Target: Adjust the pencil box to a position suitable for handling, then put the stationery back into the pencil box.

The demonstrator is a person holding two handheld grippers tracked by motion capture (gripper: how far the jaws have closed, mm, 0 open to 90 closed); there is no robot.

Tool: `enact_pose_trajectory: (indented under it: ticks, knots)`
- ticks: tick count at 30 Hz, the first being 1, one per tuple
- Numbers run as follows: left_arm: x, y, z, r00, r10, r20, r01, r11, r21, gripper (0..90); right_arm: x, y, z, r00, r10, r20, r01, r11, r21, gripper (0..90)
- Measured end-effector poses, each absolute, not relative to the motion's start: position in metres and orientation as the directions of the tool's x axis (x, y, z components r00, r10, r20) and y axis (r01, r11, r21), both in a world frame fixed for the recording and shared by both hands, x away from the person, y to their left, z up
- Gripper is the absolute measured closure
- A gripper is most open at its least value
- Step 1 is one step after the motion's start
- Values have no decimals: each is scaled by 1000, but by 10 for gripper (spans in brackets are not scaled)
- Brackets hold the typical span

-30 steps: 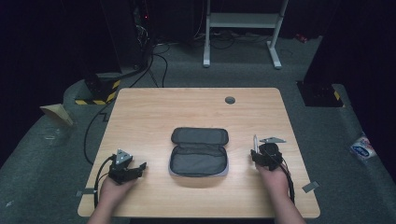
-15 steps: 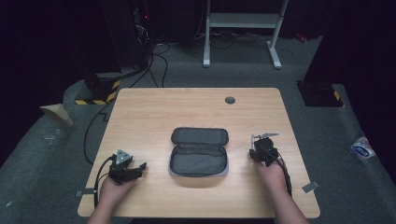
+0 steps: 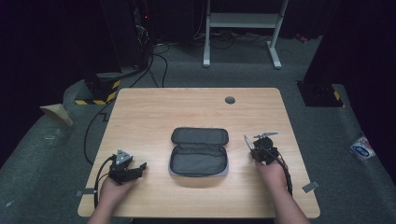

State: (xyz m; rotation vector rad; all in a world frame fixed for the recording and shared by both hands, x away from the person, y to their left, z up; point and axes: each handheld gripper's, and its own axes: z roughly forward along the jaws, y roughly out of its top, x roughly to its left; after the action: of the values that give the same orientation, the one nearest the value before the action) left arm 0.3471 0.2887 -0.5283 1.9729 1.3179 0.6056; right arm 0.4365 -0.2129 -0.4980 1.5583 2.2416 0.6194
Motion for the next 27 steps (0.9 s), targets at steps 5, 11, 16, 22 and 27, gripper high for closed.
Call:
enact_pose_trajectory:
  ticks: [5,11,16,22,27]
  knots:
    - [347,288,-528,378,926,6,609,-254,751,310,440,-214,-496,-356,934,-26,797,318,514,787]
    - [347,289,-528,379,925,9,609,-257,750,310,439,-213,-494,-354,934,-37,793,321,519,789]
    - [347,288,-528,380,925,6,609,-255,752,309,435,-220,-483,-351,936,-31,773,308,555,789]
    - [348,288,-528,382,924,8,608,-258,751,308,431,-220,-474,-387,921,-36,744,335,579,789]
    - [348,288,-528,381,925,11,607,-259,751,309,430,-216,-469,-409,912,-32,725,346,596,789]
